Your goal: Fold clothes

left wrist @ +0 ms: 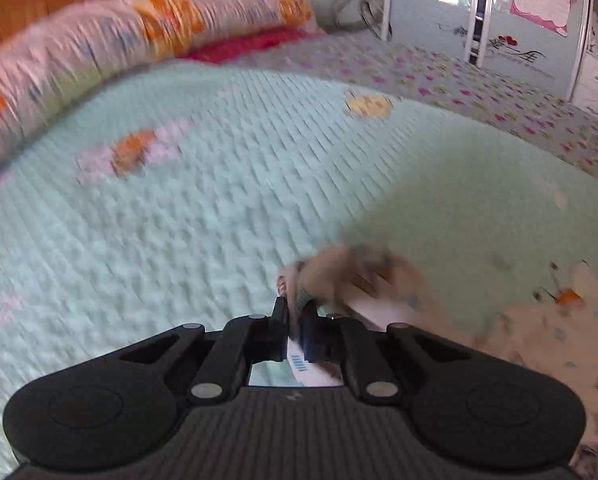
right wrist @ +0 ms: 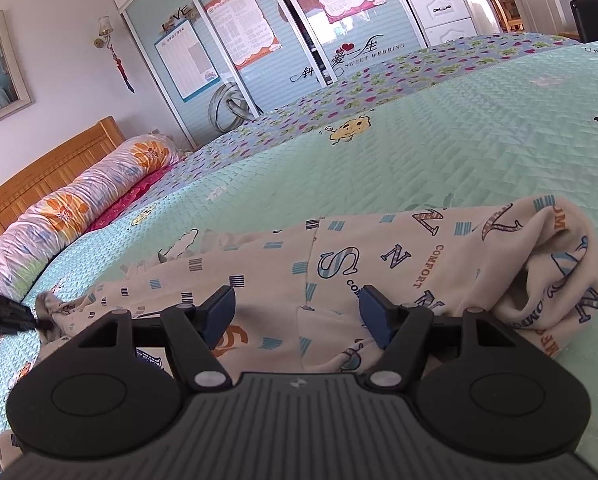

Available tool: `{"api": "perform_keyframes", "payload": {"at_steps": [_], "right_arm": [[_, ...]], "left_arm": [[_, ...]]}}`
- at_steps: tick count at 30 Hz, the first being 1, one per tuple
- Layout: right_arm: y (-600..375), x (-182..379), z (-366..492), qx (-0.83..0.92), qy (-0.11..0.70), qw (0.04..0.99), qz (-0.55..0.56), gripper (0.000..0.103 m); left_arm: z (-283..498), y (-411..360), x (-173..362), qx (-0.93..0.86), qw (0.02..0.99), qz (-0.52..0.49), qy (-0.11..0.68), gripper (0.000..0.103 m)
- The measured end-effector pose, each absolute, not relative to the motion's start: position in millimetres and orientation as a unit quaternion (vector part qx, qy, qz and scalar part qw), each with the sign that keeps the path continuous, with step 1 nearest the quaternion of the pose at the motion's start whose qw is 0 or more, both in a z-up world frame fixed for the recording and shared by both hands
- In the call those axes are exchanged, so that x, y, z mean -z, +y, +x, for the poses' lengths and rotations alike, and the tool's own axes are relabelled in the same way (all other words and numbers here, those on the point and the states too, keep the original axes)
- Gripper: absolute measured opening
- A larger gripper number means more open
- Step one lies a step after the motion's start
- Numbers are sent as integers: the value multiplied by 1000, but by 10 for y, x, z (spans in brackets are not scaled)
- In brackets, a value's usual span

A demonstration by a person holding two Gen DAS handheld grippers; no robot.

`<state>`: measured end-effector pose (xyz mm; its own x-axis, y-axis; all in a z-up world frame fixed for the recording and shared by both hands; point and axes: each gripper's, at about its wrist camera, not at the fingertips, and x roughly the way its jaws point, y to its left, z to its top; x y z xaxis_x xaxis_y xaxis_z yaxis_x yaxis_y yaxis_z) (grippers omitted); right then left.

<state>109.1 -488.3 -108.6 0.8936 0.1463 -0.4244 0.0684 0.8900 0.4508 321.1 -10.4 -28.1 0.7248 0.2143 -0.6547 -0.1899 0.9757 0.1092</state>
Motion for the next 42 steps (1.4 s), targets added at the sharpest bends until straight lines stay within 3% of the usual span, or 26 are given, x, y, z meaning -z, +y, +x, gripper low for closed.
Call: {"api": "perform_keyframes", "payload": {"at_steps": [2, 3, 5, 8, 10, 14, 21, 27, 28, 29, 30, 31, 34, 39, 42], "right_arm": [[-4882, 1088, 1090, -21, 230, 944, 234, 69], [-4884, 1089, 1090, -21, 230, 944, 234, 69], [-4887, 1089, 1091, -21, 231, 944, 234, 69], [-4904, 1093, 1086, -22, 230, 944, 235, 70], [-4903, 1092, 1081, -23, 230, 944, 235, 70], [-4907, 1086, 1048, -21, 219, 945, 244, 70], [-5094, 1109, 650, -10, 150, 928, 339, 70], [-4581, 1115, -405, -23, 208, 885, 416, 70], [-4451, 1106, -588, -29, 213, 883, 418, 70], [-4344, 1089, -721, -27, 219, 883, 415, 70], [-4245, 1069, -838, -22, 225, 883, 412, 70], [-4152, 1036, -929, -17, 234, 885, 403, 70], [-3938, 902, -1043, 4, 261, 904, 338, 70], [-3510, 695, -1060, 53, 281, 950, 127, 70], [-3398, 751, -979, 63, 299, 948, 85, 70]], "left_arm": [[3396, -10, 175, -135, 925, 69, 348, 21], [3435, 43, 146, -151, 922, 78, 348, 41], [3412, 146, 127, -170, 917, 72, 354, 70], [3116, 341, 223, -201, 910, 29, 361, 72], [2771, 568, 336, -219, 899, -57, 375, 72], [1906, 644, 570, -90, 888, -202, 404, 66], [1058, -62, 702, 94, 872, -214, 430, 69], [922, -348, 775, 120, 856, -220, 453, 65], [905, -360, 784, 117, 857, -218, 452, 62], [899, -368, 795, 120, 855, -220, 454, 47], [909, -370, 809, 130, 849, -225, 460, 13], [913, -355, 827, 137, 842, -234, 467, 2], [857, -238, 819, 124, 843, -248, 461, 2], [808, 65, 655, 125, 843, -289, 435, 2], [773, 215, 519, 160, 826, -341, 419, 2]]}}
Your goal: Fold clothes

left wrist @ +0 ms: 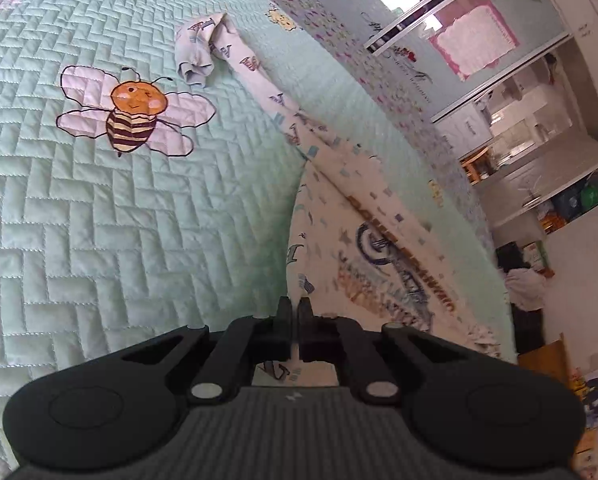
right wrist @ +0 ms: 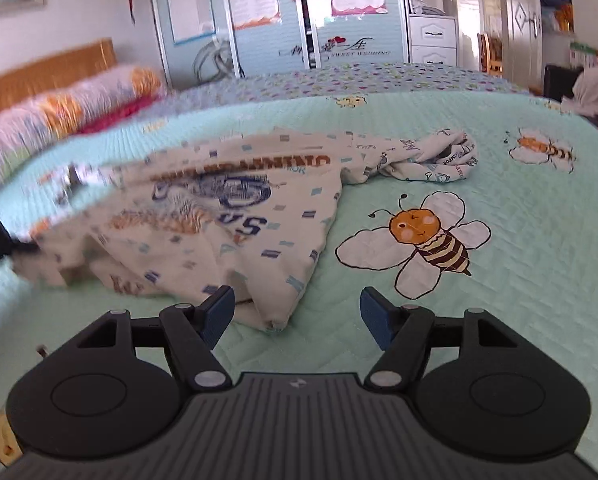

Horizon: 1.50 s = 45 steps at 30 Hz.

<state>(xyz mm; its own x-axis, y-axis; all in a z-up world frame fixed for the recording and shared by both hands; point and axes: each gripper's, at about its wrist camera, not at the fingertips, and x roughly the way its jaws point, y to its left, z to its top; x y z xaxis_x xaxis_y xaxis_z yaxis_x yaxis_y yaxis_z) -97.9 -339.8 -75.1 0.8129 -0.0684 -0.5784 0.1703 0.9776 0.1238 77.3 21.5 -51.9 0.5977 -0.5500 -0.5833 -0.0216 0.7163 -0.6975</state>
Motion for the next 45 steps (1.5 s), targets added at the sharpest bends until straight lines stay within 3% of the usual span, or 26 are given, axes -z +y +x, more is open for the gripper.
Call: {"api": "perform_keyframes", "payload": {"at_steps": [3, 5, 7, 13, 19, 20, 21, 22, 23, 24, 25, 27, 28, 30, 33, 45], "right_arm": [[-3326, 831, -895, 65, 308, 946, 81, 69], [-3291, 851, -832, 64, 309, 946, 78, 63], [-3308, 822, -767, 62, 319, 943, 70, 11], [-3958, 465, -841, 19, 292, 922, 254, 11], [-3870, 429, -608, 49, 344, 930, 121, 18], [-3773, 364, -646, 26, 337, 936, 95, 21], [-3650, 324, -698, -4, 331, 941, 62, 33], [-3522, 295, -752, -36, 326, 944, 28, 52], [-3372, 329, -790, -54, 322, 945, -21, 61], [-3216, 383, -824, -69, 316, 943, -73, 68], [-3060, 438, -857, -83, 310, 939, -126, 68], [-2884, 615, -791, -73, 319, 923, -203, 64], [-2893, 672, -710, -69, 337, 918, -199, 40], [-3083, 639, -537, -79, 360, 924, -100, 5], [-3356, 474, -377, -97, 346, 932, 37, 6], [-3766, 517, -136, -137, 368, 879, 272, 6]], "left_arm": [[747, 251, 403, 183, 814, -366, 411, 2], [764, 247, 330, 173, 821, -351, 415, 2], [787, 332, 286, 149, 827, -350, 414, 2], [933, 463, 411, 103, 840, -307, 435, 2], [885, 430, 663, 70, 852, -252, 453, 5], [838, 474, 662, 65, 855, -253, 448, 9], [774, 532, 638, 58, 859, -254, 440, 18], [697, 591, 612, 47, 865, -254, 430, 25], [598, 648, 582, 30, 873, -253, 416, 36], [492, 696, 554, 12, 880, -252, 403, 39], [393, 731, 531, 1, 884, -252, 393, 39], [227, 704, 492, 23, 890, -240, 387, 39], [158, 607, 463, 54, 893, -222, 388, 39], [19, 413, 404, 116, 896, -183, 387, 39], [-105, -29, 359, 209, 889, -134, 386, 39], [-61, -1659, 708, 367, 832, -66, 410, 39]]}}
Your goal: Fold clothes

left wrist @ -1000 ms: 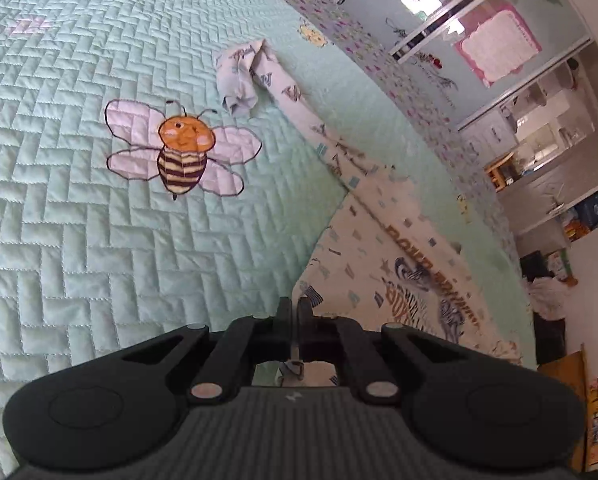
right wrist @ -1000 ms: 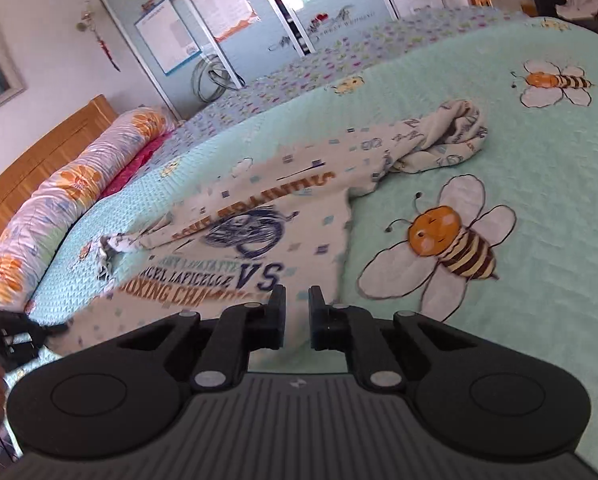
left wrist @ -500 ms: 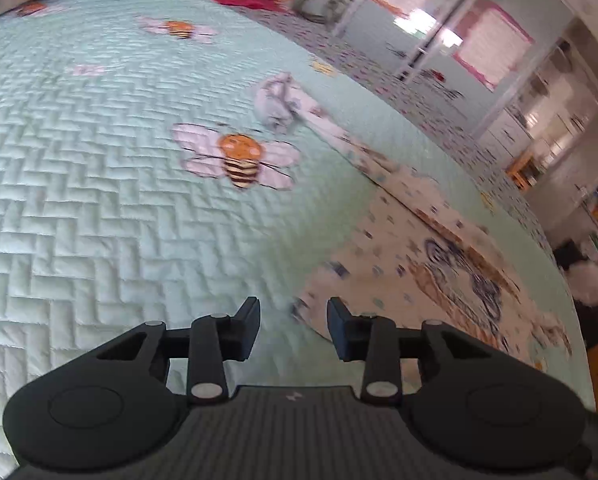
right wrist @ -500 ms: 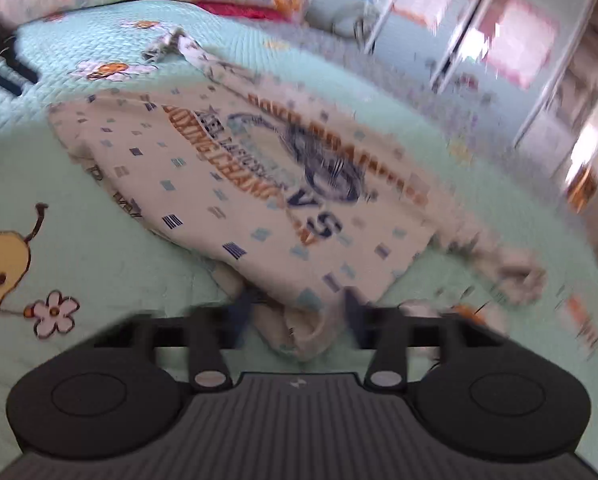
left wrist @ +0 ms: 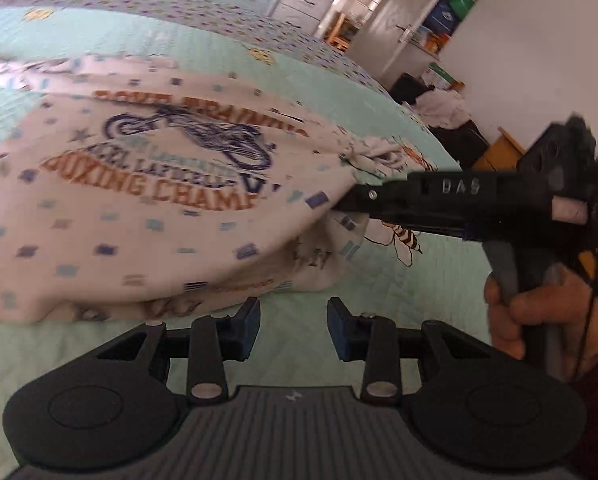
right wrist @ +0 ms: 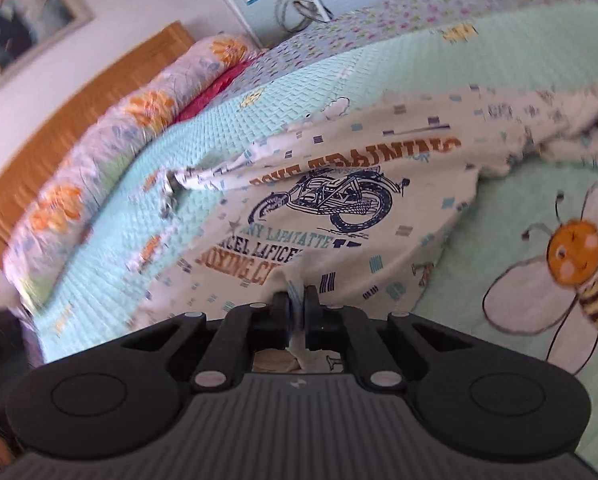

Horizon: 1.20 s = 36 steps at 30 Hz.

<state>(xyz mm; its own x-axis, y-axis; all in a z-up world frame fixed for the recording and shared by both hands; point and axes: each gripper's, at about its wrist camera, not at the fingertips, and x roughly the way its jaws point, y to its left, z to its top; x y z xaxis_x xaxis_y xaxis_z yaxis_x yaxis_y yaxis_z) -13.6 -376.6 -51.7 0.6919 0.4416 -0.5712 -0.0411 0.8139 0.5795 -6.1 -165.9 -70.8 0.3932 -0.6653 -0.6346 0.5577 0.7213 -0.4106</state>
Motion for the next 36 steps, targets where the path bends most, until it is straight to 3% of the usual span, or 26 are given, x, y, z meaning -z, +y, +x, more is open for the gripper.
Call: {"api": "perform_keyframes", "payload": {"at_steps": [10, 16, 17, 19, 20, 29, 36], "right_arm": [[-3940, 509, -182, -142, 342, 866, 336, 9], [-3926, 492, -224, -130, 351, 877, 300, 9], [-3928, 499, -212, -127, 357, 878, 294, 9], [-3933, 492, -238, -125, 360, 878, 290, 11], [-3936, 487, -255, -124, 360, 879, 288, 12], [-3954, 459, -588, -64, 358, 898, 246, 27], [-3779, 545, -1307, -4, 351, 908, 229, 38]], "left_arm": [[176, -1974, 723, 356, 849, -28, 390, 39], [490, -1932, 862, 361, 827, -97, 419, 38], [543, -1956, 897, 366, 818, -106, 430, 35], [578, -2029, 940, 380, 806, -102, 441, 8], [559, -2061, 945, 386, 804, -95, 442, 0], [-469, -1957, 572, 447, 832, 23, 328, 0], [-1003, -1964, 801, 494, 790, 92, 350, 3]]}}
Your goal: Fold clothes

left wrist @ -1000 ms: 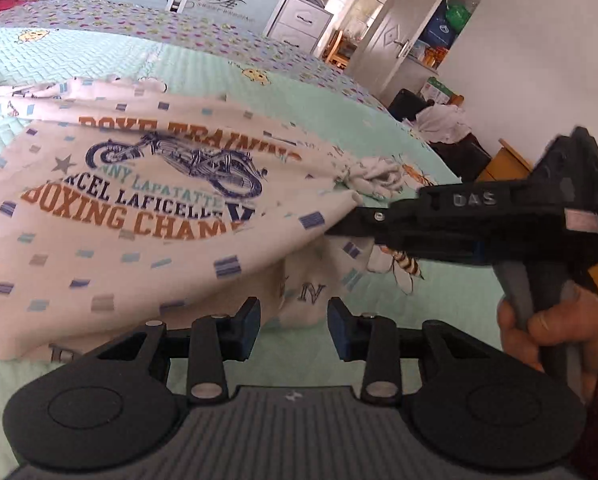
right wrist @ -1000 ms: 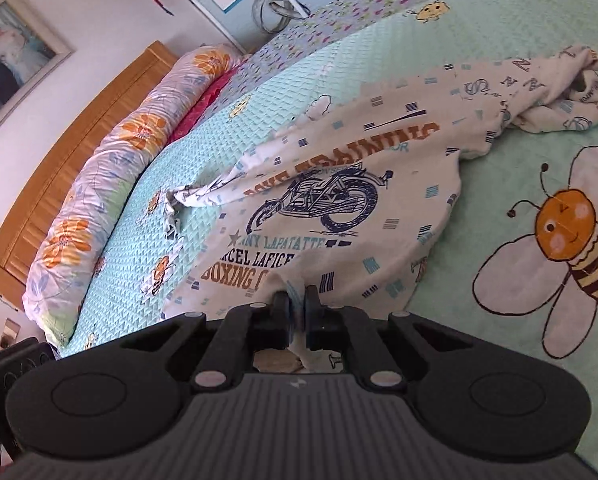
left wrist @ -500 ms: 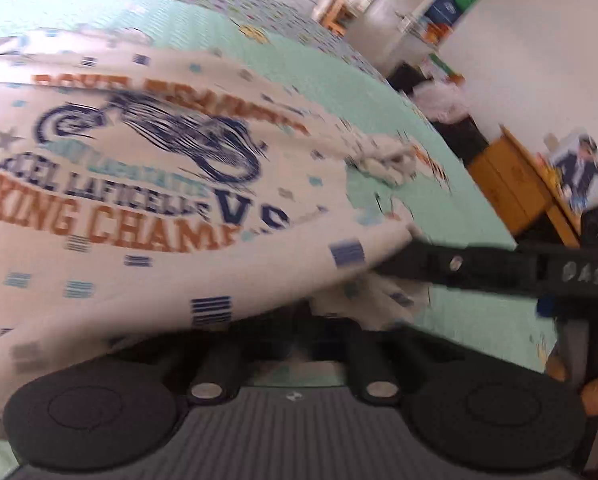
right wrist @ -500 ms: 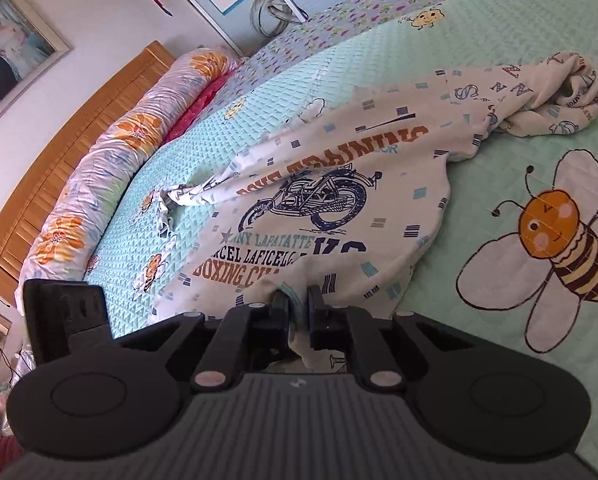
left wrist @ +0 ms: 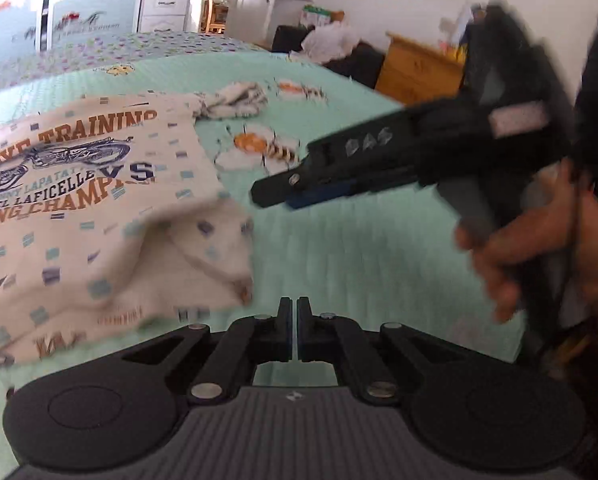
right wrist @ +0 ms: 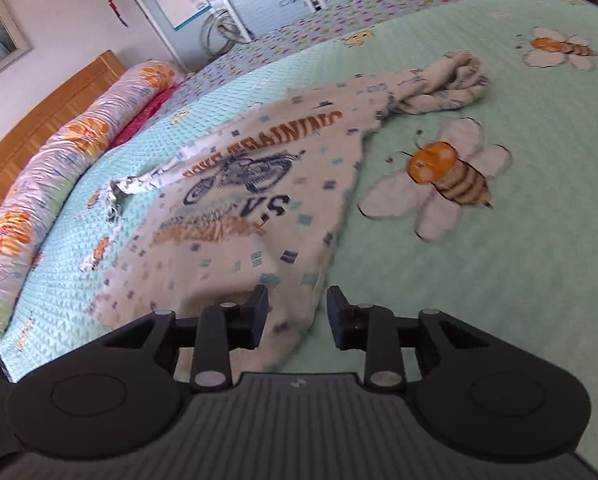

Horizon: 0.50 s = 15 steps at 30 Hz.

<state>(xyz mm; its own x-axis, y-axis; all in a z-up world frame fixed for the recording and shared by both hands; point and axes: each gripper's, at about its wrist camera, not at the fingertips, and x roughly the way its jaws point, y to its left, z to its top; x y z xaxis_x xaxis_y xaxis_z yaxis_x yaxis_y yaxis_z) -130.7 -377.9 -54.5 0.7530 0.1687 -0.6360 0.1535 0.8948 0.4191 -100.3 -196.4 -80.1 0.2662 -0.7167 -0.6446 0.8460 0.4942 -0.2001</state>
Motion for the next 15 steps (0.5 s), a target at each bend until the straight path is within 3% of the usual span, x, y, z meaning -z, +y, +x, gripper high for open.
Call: {"api": "perform_keyframes", "payload": {"at_steps": [4, 15], "right_arm": [[-3449, 430, -1429, -13, 338, 931, 140, 46], [-2605, 703, -1167, -14, 368, 917, -154, 46]], "left_arm": [[-1014, -1642, 811, 468, 801, 67, 368, 5], [-532, -640, 612, 295, 868, -50, 395, 8]]}}
